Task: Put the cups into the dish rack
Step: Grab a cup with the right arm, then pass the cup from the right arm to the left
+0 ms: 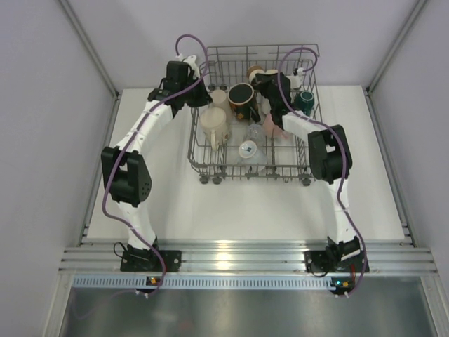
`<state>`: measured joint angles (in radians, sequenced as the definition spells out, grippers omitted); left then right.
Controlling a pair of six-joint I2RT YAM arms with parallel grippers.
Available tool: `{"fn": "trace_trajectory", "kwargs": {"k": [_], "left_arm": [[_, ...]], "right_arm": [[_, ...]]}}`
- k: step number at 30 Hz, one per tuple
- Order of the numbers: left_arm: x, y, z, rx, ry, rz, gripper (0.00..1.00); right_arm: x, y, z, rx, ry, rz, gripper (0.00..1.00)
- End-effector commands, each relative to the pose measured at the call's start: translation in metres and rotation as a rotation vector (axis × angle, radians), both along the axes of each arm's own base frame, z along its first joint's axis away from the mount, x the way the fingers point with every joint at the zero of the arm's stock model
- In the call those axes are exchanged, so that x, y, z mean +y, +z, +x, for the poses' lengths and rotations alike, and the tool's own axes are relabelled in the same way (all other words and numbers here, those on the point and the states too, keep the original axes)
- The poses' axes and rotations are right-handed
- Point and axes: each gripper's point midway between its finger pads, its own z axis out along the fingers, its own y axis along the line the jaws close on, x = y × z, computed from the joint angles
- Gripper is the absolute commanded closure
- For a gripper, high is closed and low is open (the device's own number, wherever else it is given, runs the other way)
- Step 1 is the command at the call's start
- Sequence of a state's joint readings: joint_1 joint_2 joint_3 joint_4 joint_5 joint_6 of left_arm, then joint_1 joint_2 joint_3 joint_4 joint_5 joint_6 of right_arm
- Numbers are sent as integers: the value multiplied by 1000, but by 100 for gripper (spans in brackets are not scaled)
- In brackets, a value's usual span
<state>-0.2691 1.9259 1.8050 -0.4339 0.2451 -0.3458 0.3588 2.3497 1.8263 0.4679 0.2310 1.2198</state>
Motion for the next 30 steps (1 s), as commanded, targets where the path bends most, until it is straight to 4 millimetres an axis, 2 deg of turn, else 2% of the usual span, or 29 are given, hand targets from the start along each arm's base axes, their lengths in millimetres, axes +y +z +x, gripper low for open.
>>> {"fn": "trace_trajectory", "kwargs": {"k": [1, 3, 4, 7, 8, 9, 11, 12, 14, 15, 17, 18, 19, 20, 21, 22, 23, 24, 26, 28, 29, 30], "left_arm": [[3, 59, -3, -127, 11, -29, 100], [4, 64, -4, -138, 15, -29, 97], [4, 67, -5, -143, 15, -30, 87], [11, 82, -5, -174, 41, -33, 71], [11, 86, -5, -180, 41, -39, 61], [13, 98, -5, -197, 46, -60, 56], [13, 111, -6, -204, 39, -107, 49], [14, 126, -7, -219, 14, -144, 47], [11, 137, -9, -213, -5, -205, 41], [2, 147, -17, -194, -69, -282, 34], [-4, 165, -17, -218, -135, -399, 30], [-1, 176, -16, -184, -125, -512, 28], [-8, 185, -21, -213, -223, -591, 26], [-7, 196, -21, -233, -248, -650, 18], [0, 202, -20, -202, -237, -723, 2], [-1, 210, -19, -231, -264, -739, 2], [1, 215, -17, -239, -264, -743, 2], [0, 219, -17, -246, -267, -746, 2], [-2, 225, -14, -261, -270, -757, 2], [-5, 227, -14, -251, -277, -782, 2], [-7, 225, -13, -239, -275, -789, 2], [-11, 226, -14, -240, -280, -790, 2]], "right_arm": [[-6, 102, -11, -229, 22, 24, 100], [-4, 110, -13, -256, 44, 25, 100], [-5, 118, -15, -285, 50, 26, 100], [-3, 134, -21, -341, 89, 15, 100], [-2, 138, -24, -353, 99, 14, 100], [-3, 149, -29, -380, 115, 16, 100], [-3, 160, -35, -420, 134, 3, 100], [-2, 169, -41, -440, 152, -1, 100], [-5, 178, -47, -468, 161, -3, 100], [-1, 187, -55, -496, 197, -5, 100], [1, 191, -65, -520, 231, 1, 100], [2, 208, -79, -571, 264, 3, 100], [4, 202, -85, -568, 283, -5, 100], [3, 216, -98, -604, 298, -1, 100], [4, 224, -111, -644, 324, -1, 100], [4, 214, -117, -629, 341, -6, 100], [2, 230, -133, -670, 355, -6, 100], [4, 222, -144, -679, 388, -11, 100], [2, 235, -168, -722, 420, 10, 100], [3, 232, -186, -743, 462, 26, 100], [4, 239, -199, -767, 492, 24, 100], [5, 233, -206, -756, 508, 32, 100]]}}
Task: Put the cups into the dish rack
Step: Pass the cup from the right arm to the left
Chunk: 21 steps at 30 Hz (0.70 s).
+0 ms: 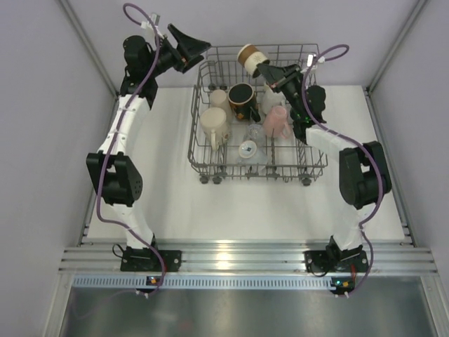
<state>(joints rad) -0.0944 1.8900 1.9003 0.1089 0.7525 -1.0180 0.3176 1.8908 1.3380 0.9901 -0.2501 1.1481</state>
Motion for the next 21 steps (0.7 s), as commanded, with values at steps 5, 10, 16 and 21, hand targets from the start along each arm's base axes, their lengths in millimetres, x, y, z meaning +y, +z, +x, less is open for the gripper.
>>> {"fn": "trace_trajectory", "kwargs": {"k": [5, 10, 16, 21], "left_arm": [[-54, 19, -22, -53, -140, -63, 5], [-81, 12, -27, -36, -168, -66, 5], [-100, 6, -27, -35, -171, -64, 7], [-114, -4, -26, -3, -197, -71, 12]], "right_arm": [[-2, 72, -93, -286, 166, 62, 100], [-2, 78, -112, -311, 200, 79, 100], [1, 72, -122, -305, 217, 74, 100], [1, 71, -127, -313, 233, 78, 100]]}}
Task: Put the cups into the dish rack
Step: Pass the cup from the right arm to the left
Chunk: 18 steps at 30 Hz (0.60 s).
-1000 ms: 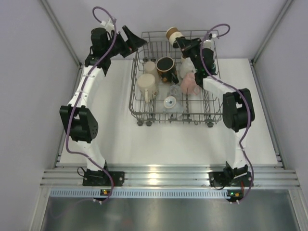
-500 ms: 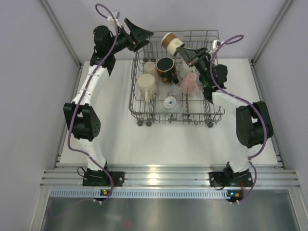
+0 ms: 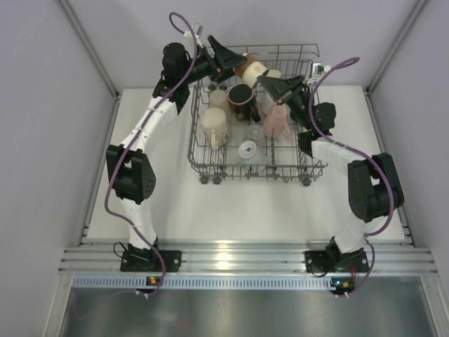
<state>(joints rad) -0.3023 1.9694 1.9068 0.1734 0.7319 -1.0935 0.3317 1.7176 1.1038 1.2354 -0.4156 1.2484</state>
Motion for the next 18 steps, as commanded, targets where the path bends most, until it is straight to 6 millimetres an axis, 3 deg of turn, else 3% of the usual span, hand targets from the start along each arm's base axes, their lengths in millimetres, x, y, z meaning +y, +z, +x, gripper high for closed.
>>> {"fn": "trace_trajectory", "kwargs": {"k": [1, 5, 7, 8, 10, 11, 13, 18], "left_arm": [[-7, 18, 1, -62, -5, -34, 12], [-9, 9, 5, -37, 5, -32, 14], [-8, 14, 3, -57, 11, -41, 21], [-9, 23, 0, -86, 0, -69, 34], [-9, 27, -2, -91, -16, -99, 49], [-9, 30, -3, -87, -25, -116, 73], [-11, 34, -3, -103, -34, -122, 100], [-8, 36, 15, -169, 32, -107, 100]], "right_arm": [[-4, 43, -36, -167, 29, 46, 100], [-3, 39, -35, -161, 34, 36, 100], [-1, 35, -33, -153, 37, 32, 100], [-1, 31, -31, -146, 34, 28, 100], [0, 24, -27, -130, 33, 24, 100], [1, 21, -26, -122, 35, 20, 100], [2, 13, -21, -103, 33, 13, 100], [1, -9, -7, -44, 31, -55, 76]]}}
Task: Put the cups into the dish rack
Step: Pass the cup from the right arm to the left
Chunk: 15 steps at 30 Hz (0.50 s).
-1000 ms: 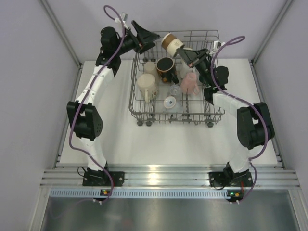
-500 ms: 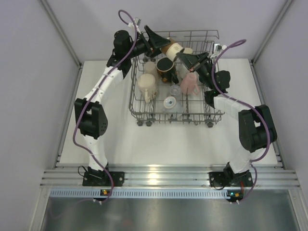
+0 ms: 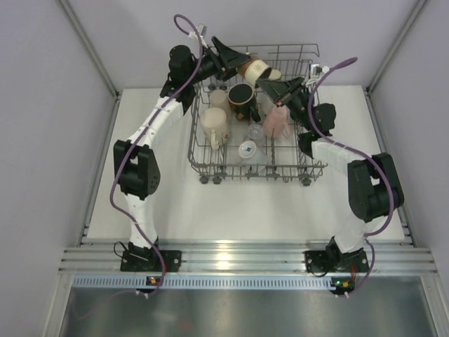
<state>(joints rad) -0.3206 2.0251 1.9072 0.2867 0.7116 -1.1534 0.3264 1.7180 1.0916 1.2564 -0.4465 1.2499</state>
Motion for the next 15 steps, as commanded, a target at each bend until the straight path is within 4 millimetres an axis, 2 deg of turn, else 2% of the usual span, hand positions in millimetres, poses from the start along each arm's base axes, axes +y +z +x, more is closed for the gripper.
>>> {"fn": "trace_trajectory", "kwargs": {"k": [1, 2, 7, 10, 15], "left_arm": [[3, 44, 10, -190, 48, -53, 100], [4, 43, 14, -198, 59, -49, 100], [5, 47, 43, -289, 159, -33, 100], [8, 47, 62, -371, 244, 15, 100], [17, 26, 95, -479, 420, 164, 100]], "right_arm": [[0, -7, -2, -24, 10, -51, 70], [-2, -13, 1, -11, 2, -69, 56], [-12, -39, 8, 78, -23, -124, 37], [-20, -59, 2, 124, -28, -148, 31], [-27, -74, -15, 161, -35, -193, 29]]}}
